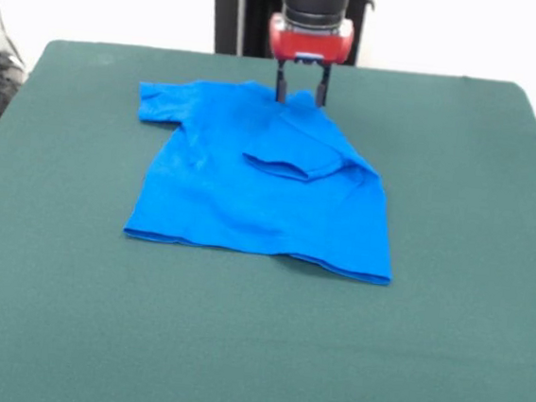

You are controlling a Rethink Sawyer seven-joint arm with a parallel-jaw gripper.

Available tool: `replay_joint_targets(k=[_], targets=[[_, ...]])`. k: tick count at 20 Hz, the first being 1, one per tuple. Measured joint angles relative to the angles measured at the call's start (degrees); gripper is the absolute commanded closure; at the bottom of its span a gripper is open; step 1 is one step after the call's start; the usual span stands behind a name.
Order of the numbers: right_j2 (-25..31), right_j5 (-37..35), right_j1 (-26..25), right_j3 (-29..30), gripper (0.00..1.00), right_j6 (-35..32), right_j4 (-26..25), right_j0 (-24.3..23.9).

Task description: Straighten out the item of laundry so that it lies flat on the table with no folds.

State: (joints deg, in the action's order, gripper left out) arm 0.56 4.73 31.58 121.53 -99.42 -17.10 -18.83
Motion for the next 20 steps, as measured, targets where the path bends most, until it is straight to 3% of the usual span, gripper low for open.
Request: replay_joint_targets(k=[9, 20], targets=[[0.02, -3.76, 5.69, 0.01, 0.00, 0.00, -0.04, -0.08], [-0.20, -3.90, 2.65, -4.24, 0.00, -0.01, -0.04, 1.91]])
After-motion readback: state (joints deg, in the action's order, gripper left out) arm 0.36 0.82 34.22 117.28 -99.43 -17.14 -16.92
